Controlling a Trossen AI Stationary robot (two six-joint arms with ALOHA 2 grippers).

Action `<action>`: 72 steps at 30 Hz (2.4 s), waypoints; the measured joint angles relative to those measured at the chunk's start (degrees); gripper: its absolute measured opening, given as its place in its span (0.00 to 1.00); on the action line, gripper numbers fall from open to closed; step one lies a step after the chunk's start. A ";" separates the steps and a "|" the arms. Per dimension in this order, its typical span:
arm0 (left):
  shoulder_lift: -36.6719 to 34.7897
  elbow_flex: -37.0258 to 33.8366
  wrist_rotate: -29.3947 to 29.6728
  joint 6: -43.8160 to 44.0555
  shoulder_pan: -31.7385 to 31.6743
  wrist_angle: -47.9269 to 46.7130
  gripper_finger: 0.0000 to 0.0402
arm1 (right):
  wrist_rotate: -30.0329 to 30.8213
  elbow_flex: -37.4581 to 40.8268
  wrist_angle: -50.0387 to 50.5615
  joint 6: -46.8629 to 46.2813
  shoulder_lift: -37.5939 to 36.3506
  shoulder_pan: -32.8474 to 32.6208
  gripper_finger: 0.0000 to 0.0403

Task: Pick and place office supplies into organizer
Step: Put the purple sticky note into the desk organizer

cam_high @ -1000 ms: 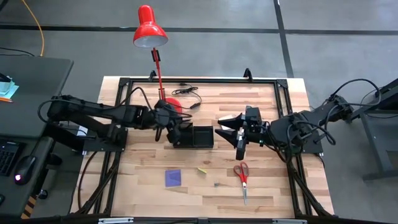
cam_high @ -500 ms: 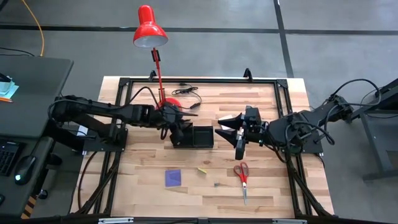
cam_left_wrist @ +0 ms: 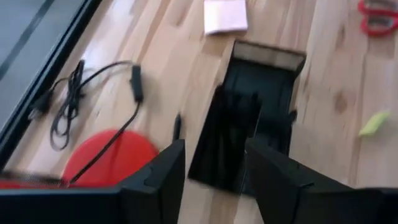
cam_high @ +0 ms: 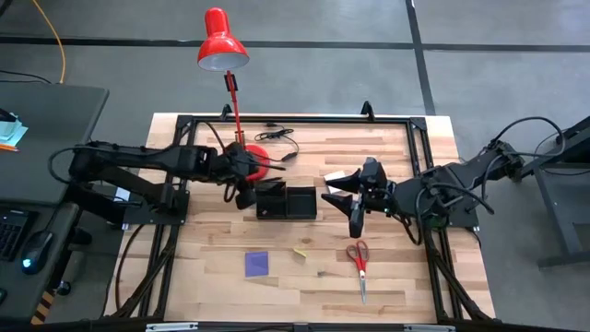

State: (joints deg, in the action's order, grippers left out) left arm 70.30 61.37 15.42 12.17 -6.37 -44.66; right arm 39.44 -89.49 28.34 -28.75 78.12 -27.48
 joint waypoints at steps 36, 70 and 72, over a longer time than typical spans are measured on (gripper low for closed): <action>9.11 -5.78 7.71 60.95 46.25 7.30 0.36 | -18.57 26.51 -9.06 -20.38 1.00 5.26 0.37; 27.55 -5.82 -3.88 85.39 36.74 5.96 0.32 | -7.57 26.25 -19.28 -21.46 4.07 -3.94 0.34; 28.61 -5.63 -4.02 85.39 36.74 8.58 0.33 | -7.57 26.25 -19.30 -20.96 4.07 -3.94 0.34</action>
State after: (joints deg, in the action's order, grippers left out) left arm 98.91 55.74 11.40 97.56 30.37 -36.08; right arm 31.87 -63.24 9.04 -49.71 82.19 -31.42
